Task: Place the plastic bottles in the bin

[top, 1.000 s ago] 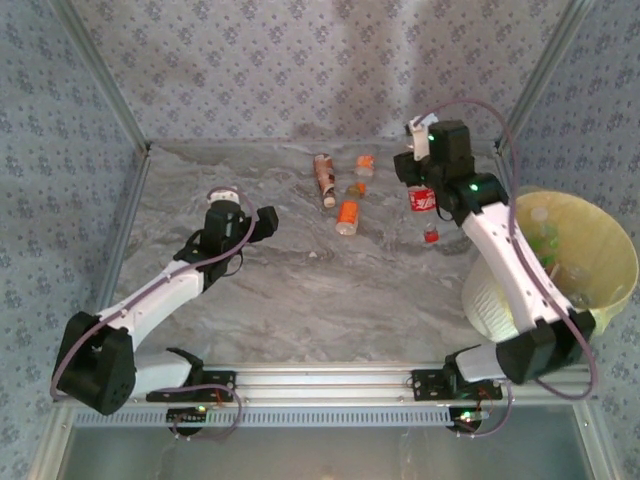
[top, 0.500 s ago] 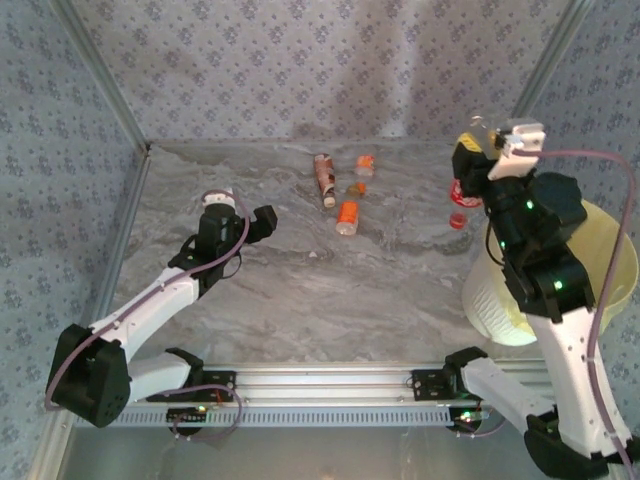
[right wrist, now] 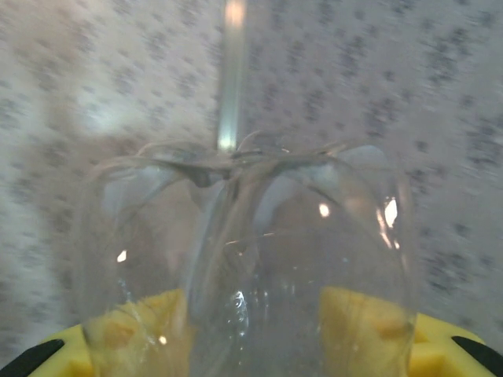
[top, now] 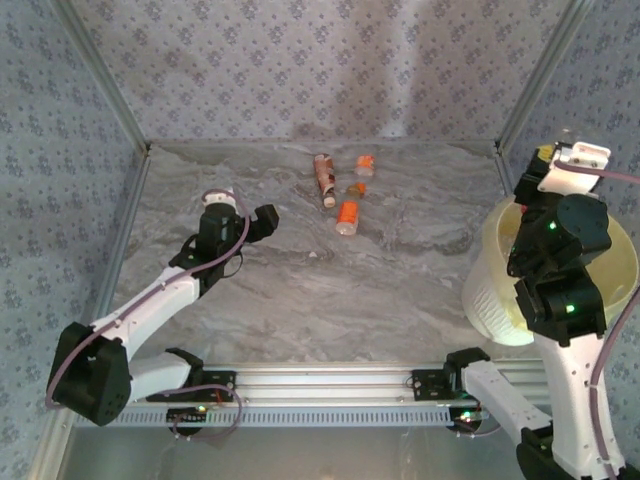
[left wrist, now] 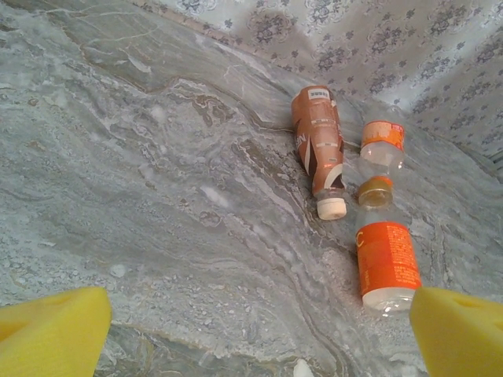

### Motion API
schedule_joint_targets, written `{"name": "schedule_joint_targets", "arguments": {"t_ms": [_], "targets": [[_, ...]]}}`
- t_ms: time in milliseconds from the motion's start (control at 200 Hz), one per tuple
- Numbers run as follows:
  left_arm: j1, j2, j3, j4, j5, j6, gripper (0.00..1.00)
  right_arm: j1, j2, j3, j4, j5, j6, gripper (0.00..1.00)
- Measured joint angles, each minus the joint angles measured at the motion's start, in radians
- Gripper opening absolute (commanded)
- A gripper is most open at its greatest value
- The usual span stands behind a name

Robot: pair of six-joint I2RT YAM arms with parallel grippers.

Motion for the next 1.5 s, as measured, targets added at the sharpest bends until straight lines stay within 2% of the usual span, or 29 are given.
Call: {"name": "schedule_joint_targets", "arguments": {"t_ms": [215,370,505,680,909,994,1139,1384,1499], "targets": [[0.0,0.039,0.003,0.004,0.026,0.0,0.98,-0.182,-0.062,-0.071,-0.138,0.059,-0.008,0.39],[0.0,0.064,0.007,0.004,0.045,-0.007,0.98,-0.289,-0.119,-0.249,-0.189,0.06,0.009,0.57],[0.0,0.077,0.027,0.003,0.051,-0.007,0.98,-0.325,-0.134,-0.343,-0.264,0.022,0.048,0.85],[0.0,0.078,0.037,0.003,0.052,-0.007,0.98,-0.328,-0.148,-0.342,-0.287,-0.058,0.098,0.89],[0.0,0.086,0.039,0.004,0.051,-0.007,0.98,-0.329,-0.154,-0.254,-0.293,-0.259,0.161,0.91],[0.0,0.089,0.041,0.0,0.051,-0.007,0.98,-0.329,-0.147,-0.235,-0.295,-0.332,0.191,1.0],[0.0,0.106,0.062,-0.01,0.051,-0.007,0.98,-0.329,-0.133,-0.232,-0.299,-0.463,0.224,1.0],[0.0,0.195,0.136,-0.052,0.106,-0.007,0.98,-0.319,-0.104,-0.225,-0.259,-0.771,0.313,1.0],[0.0,0.243,0.177,-0.084,0.123,-0.011,0.98,-0.275,-0.056,-0.225,-0.186,-0.926,0.394,1.0]]}}
